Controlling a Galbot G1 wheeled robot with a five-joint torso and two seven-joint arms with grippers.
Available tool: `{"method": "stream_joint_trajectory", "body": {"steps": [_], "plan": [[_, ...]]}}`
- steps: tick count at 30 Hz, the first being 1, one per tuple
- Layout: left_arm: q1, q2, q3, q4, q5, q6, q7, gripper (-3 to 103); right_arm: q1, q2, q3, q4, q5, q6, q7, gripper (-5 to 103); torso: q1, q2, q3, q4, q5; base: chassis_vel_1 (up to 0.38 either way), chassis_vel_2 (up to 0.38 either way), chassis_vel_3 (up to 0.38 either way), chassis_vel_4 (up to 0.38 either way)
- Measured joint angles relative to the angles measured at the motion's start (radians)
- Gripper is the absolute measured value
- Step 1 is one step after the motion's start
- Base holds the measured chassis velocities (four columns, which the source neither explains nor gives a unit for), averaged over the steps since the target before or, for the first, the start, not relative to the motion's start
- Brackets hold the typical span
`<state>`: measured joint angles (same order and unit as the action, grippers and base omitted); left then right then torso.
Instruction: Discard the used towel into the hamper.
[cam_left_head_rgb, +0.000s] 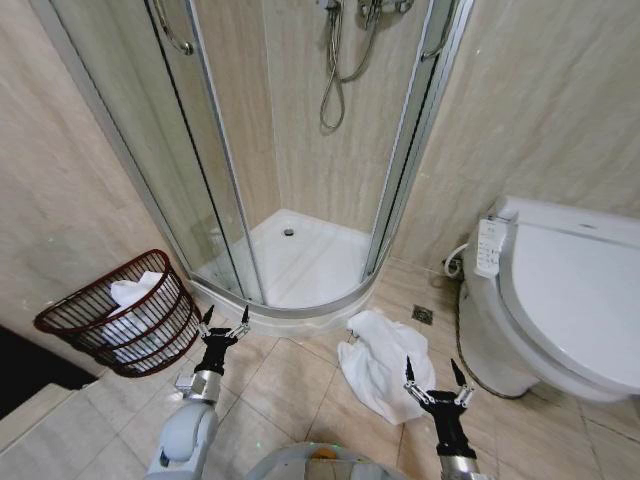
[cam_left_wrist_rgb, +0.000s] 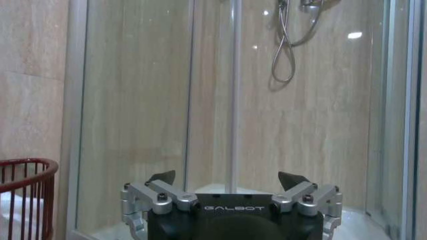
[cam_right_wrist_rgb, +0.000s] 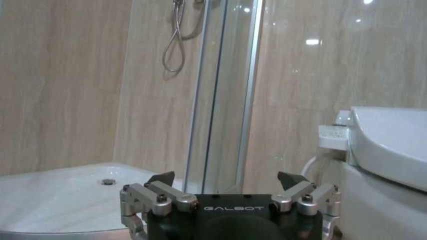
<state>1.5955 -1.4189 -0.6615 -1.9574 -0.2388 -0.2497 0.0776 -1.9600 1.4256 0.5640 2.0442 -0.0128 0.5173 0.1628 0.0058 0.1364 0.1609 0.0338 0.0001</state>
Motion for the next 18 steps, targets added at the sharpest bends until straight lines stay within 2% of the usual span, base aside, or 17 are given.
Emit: {"method": "stream_joint_trajectory", "body": {"steps": [18], "plan": [[0.000, 0.000, 0.000, -0.001, 0.000, 0.000, 0.000, 100, 0.000, 0.000, 0.000, 0.001, 0.000, 0.000, 0.000, 100, 0.000, 0.001, 0.000, 0.0000, -0.0001, 0.000, 0.000, 0.000, 0.000]]}}
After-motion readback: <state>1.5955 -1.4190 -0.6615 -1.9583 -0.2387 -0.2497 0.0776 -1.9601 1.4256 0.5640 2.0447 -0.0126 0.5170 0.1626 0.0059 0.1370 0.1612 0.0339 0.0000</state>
